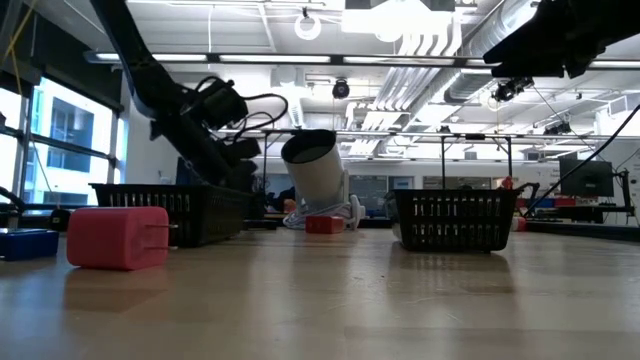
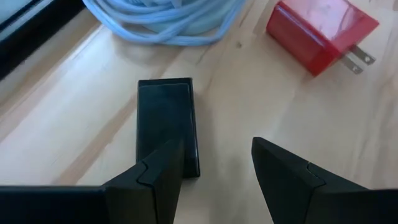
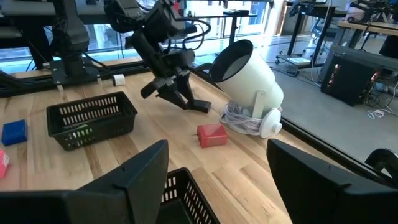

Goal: Pick & Place Office items
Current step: Put the black digital clock into the right black bin

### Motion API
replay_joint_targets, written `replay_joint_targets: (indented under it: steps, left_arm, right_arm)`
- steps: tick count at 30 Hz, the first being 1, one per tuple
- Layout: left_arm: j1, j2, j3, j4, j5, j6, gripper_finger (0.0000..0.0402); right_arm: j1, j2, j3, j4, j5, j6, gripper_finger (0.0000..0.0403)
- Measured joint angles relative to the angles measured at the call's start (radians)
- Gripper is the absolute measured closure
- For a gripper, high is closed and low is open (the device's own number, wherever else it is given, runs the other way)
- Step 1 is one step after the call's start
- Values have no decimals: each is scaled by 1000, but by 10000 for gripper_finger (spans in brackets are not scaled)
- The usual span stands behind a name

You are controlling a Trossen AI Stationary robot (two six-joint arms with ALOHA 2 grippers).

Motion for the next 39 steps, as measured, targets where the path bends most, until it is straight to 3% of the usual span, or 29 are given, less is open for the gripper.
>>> replay_joint_targets:
  steps: [8,24,35,39]
  left_arm:
    - [0,9,0,26,-33,-11,218]
    - [-66,8,-1,37,-220,79,218]
    - [-20,7,-1,37,-220,91,218]
    - [11,7,-1,37,-162,90,218]
  right_arm:
    - [0,0,0,0,-13,4,143]
    - [0,0,0,0,-15,4,143]
    - [0,0,0,0,-15,3,143]
    - [0,0,0,0,-16,4,143]
